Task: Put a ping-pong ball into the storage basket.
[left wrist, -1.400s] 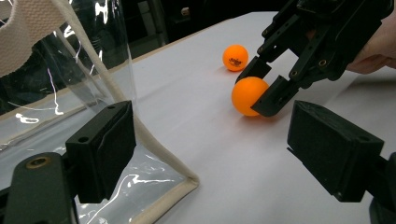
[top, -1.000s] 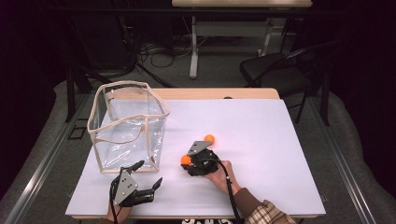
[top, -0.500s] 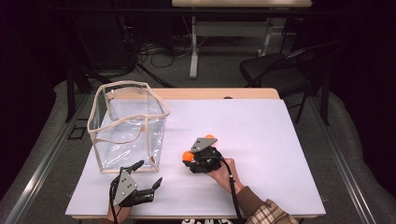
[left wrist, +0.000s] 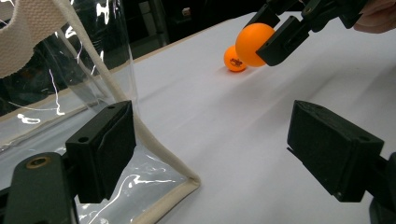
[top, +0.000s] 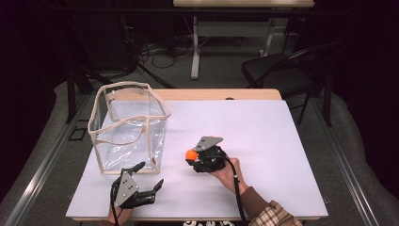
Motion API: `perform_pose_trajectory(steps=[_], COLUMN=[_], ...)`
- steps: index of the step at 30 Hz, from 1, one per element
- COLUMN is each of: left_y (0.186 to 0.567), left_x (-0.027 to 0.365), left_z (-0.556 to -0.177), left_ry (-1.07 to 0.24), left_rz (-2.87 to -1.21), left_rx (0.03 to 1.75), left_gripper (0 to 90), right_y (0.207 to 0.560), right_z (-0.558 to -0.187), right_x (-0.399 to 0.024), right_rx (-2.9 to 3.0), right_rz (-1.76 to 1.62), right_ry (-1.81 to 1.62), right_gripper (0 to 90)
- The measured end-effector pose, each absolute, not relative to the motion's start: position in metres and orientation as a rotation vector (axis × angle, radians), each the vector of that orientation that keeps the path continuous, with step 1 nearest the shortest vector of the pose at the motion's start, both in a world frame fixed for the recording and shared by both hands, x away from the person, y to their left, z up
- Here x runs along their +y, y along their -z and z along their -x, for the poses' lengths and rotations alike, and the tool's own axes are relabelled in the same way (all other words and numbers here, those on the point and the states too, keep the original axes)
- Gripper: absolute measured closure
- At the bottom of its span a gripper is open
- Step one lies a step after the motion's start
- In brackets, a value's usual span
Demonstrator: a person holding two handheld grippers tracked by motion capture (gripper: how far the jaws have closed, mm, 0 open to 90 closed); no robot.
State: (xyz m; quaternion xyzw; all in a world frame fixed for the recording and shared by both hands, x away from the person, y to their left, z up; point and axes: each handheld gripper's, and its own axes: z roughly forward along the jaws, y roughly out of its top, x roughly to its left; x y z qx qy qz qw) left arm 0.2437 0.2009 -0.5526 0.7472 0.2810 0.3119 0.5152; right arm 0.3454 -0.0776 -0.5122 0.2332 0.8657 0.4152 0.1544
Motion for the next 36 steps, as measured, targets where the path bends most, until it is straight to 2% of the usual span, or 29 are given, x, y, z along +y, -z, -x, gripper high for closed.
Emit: perform_pose_trajectory(steps=[36], left_y=[0.553], left_x=[0.199], left_z=[-0.244], left_ry=[-0.74], left_rz=[-1.816], left_rx=[0.665], left_gripper=[15.4], right_y=[0.491], right_z=[-0.347], right_x=[-0.091], right_rx=[2.402], right_rz=[-0.691], right_ry=[-1.201], right_gripper=[50.5])
